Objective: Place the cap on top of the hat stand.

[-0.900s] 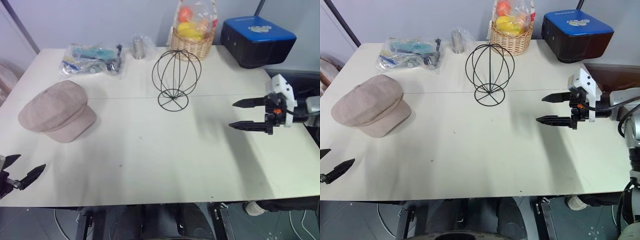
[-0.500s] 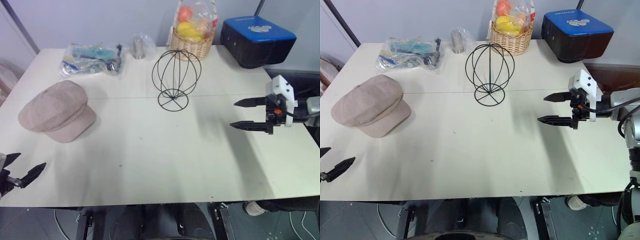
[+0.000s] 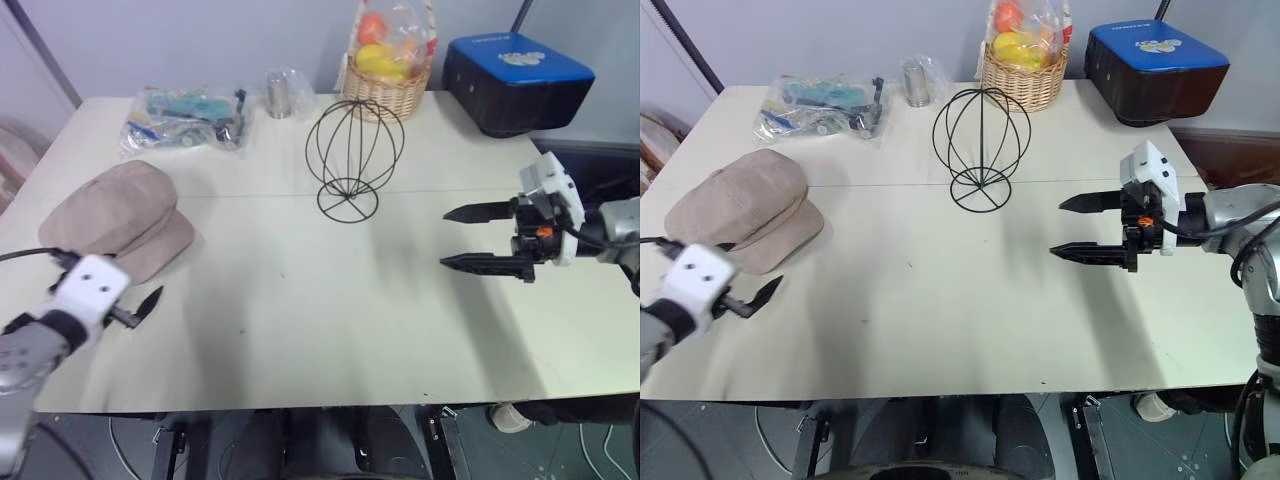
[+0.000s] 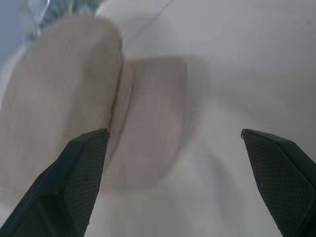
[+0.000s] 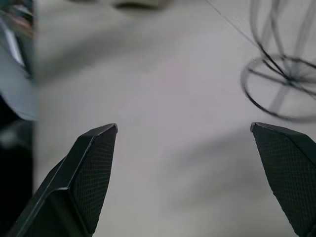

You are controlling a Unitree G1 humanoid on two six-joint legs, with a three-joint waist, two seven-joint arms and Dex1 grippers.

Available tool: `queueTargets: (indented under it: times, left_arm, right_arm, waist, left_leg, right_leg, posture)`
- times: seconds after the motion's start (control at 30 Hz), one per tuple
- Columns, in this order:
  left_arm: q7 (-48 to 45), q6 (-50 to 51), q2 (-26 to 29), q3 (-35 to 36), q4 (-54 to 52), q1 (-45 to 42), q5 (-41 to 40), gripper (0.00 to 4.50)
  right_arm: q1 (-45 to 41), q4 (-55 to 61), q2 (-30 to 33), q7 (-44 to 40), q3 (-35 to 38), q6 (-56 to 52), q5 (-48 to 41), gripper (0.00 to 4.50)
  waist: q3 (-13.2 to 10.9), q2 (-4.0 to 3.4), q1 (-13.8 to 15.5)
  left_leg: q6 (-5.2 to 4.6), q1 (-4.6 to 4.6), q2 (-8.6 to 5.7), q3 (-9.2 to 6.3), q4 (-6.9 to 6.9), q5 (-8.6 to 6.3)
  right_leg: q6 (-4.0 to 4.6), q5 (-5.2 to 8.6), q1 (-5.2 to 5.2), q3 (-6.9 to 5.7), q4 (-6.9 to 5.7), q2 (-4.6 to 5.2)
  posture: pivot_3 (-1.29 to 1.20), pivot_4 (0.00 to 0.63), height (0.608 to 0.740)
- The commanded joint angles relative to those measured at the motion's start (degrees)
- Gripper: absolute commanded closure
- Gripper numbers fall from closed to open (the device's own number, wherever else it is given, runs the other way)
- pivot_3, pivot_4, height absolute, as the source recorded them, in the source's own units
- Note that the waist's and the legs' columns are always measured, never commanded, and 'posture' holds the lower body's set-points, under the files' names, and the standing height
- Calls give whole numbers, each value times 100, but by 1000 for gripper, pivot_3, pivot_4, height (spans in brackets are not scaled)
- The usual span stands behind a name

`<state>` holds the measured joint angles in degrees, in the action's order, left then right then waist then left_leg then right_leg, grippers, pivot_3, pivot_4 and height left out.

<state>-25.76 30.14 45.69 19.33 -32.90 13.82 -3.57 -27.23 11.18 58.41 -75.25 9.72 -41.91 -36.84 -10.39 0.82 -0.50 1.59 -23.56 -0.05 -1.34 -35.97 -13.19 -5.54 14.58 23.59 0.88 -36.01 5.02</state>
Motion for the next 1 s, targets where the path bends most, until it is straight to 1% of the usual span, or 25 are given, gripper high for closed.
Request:
queueTargets:
  times: [0.03,0.1,0.17,0.23,0.3,0.37,0.53,0.77,0.87,0.93,1.0]
  left_arm:
    - [760,504,-96,-1105,-248,-525,1175,0]
    - [1053,745,-91,-1816,-78,-869,1943,0]
    - [1324,944,-168,-2306,217,-1185,2532,0]
    - [1505,1066,-298,-2518,460,-1384,2856,0]
    - [1816,1152,-473,-2726,1002,-1645,3241,0]
    - [2031,1188,-692,-2767,1442,-1902,3400,0]
    - [2366,921,-1099,-2731,2538,-2434,3469,0]
    - [2672,408,-1346,-2561,3725,-2987,3367,0]
    - [2710,191,-1364,-2492,3996,-3086,3308,834]
    - [2716,98,-1357,-2452,4082,-3120,3287,1768]
    - [2720,26,-1337,-2416,4141,-3150,3268,2851]
  right_arm:
    - [-14,911,-46,382,495,-640,-911,68]
    - [-69,1201,-151,696,675,-977,-1432,68]
    - [-190,1459,-259,1036,829,-1282,-2012,68]
    - [-298,1631,-319,1343,922,-1484,-2468,68]
    - [-444,1764,-372,1742,1045,-1659,-3029,68]
    - [-487,1842,-364,2077,1110,-1752,-3367,68]
    - [-326,2038,-258,2615,1181,-1769,-3704,68]
    - [-294,2160,-102,3150,1190,-1709,-4095,68]
    - [-404,2127,-62,3414,1135,-1684,-4274,0]
    - [-458,2075,-36,3586,1113,-1681,-4395,0]
    - [-477,1974,8,3747,1113,-1728,-4566,0]
  waist:
    - [-2,4,-6]
    - [-7,15,-12]
    - [-10,19,-3]
    - [-11,21,-7]
    - [-12,23,-1]
    - [-14,28,5]
    - [-13,35,42]
    - [-7,26,118]
    - [-7,25,109]
    - [-7,25,105]
    - [-7,25,115]
  left_leg:
    - [-1,1,0,-1,-2,0]
    - [-2,3,-7,0,-4,-1]
    - [-2,6,-9,1,-6,-1]
    - [-2,6,-8,2,-8,-1]
    - [-4,6,-7,-3,-8,-1]
    - [-5,6,-7,-10,-10,-1]
    - [-5,6,-4,-19,-15,-1]
    - [-5,13,-3,-18,-18,-1]
    - [-5,15,-2,-18,-18,-1]
    - [-5,15,0,-17,-18,-1]
    - [-5,14,1,-17,-17,-1]
  right_leg:
    - [-1,-1,-3,0,-1,-3]
    - [-2,-1,-5,-2,-3,-10]
    - [-2,-1,-10,-3,-3,-13]
    - [-2,-1,-12,-4,-4,-16]
    - [-6,-3,-13,-4,-4,-16]
    - [-11,-6,-12,-6,-5,-15]
    - [-16,-8,-17,-11,-8,-10]
    - [-22,-11,-20,-11,-15,-8]
    - [-22,-12,-21,-10,-16,-8]
    - [-22,-12,-21,-10,-16,-8]
    - [-23,-12,-20,-10,-16,-8]
  posture:
    - [0,150,740]
    - [0,150,740]
    - [0,150,740]
    - [0,150,740]
    - [0,150,740]
    - [0,150,740]
    - [0,150,740]
    - [0,150,740]
    - [0,150,740]
    - [0,150,740]
    - [0,150,740]
